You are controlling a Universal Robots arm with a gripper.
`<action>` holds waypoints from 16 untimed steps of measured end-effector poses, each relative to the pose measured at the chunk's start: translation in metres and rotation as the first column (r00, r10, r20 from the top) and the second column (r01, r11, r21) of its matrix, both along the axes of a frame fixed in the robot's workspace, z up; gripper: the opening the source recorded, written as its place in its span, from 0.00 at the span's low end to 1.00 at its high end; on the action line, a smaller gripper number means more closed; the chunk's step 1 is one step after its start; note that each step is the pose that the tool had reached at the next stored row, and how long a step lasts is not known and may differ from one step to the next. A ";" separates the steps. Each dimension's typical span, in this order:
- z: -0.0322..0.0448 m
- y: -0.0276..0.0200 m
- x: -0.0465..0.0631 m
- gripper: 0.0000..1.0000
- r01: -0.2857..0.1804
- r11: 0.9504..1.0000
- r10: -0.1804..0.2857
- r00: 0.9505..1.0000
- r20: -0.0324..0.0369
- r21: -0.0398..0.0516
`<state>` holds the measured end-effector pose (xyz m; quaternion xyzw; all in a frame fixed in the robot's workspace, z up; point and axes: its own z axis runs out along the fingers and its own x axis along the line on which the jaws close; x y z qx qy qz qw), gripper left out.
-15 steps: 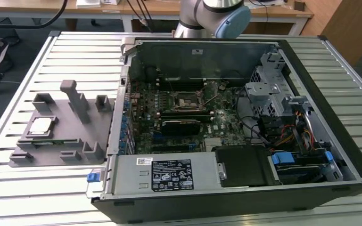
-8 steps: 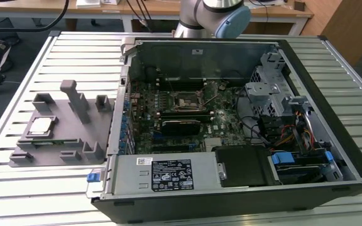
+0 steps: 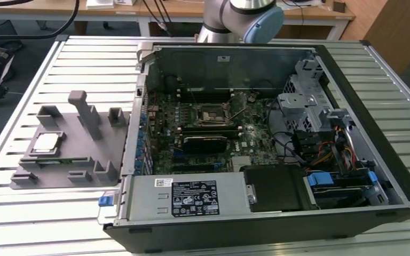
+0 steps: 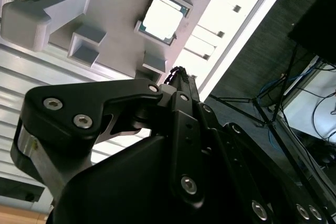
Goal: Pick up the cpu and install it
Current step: 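Pick up the cpu and move it towards the insertion slot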
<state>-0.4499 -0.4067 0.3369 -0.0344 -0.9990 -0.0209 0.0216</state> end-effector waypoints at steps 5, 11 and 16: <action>-0.0022 0.0000 0.000 0.23 0.000 1.000 0.000 1.000 0.000 0.000; -0.0058 -0.0001 0.000 0.47 -0.001 1.000 0.001 1.000 0.000 -0.003; -0.0112 -0.0001 0.000 0.53 -0.056 0.998 0.056 0.998 0.000 -0.003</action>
